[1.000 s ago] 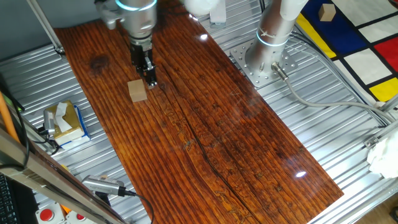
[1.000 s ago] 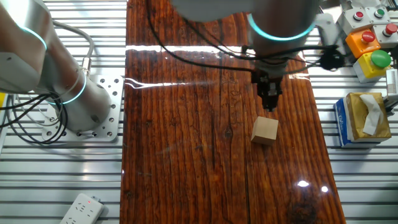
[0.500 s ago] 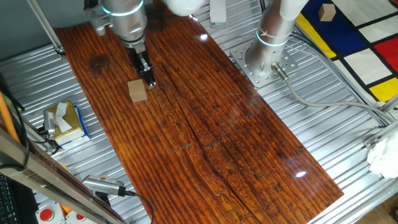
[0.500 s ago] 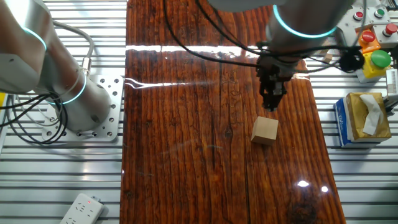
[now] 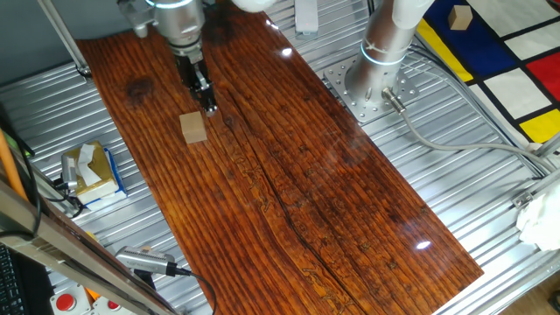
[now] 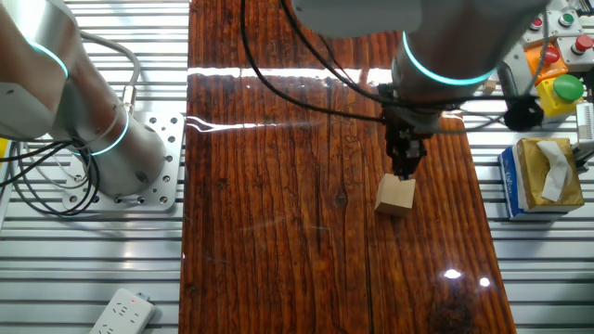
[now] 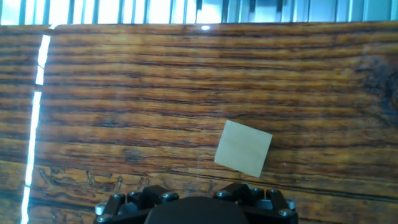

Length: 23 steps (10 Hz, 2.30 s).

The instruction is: Pick up the small block on the left and move it to the right

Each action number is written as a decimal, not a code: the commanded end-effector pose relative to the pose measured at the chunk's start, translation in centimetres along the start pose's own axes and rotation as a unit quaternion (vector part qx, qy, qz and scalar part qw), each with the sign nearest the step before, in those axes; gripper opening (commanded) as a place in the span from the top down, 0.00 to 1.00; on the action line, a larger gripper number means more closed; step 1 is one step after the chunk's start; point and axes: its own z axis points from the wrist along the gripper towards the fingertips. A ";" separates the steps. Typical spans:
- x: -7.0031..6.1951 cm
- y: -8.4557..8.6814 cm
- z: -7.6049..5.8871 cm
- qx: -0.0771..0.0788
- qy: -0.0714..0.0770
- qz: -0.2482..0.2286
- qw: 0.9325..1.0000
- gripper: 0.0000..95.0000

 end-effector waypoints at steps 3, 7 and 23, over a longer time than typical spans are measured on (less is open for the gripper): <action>-1.0 -1.2 0.1 -0.020 -0.004 -0.012 1.000 0.20; -3.1 -1.1 0.5 0.016 -0.005 -0.029 0.999 0.00; -5.8 -4.5 3.3 0.087 -0.022 -0.074 0.993 0.20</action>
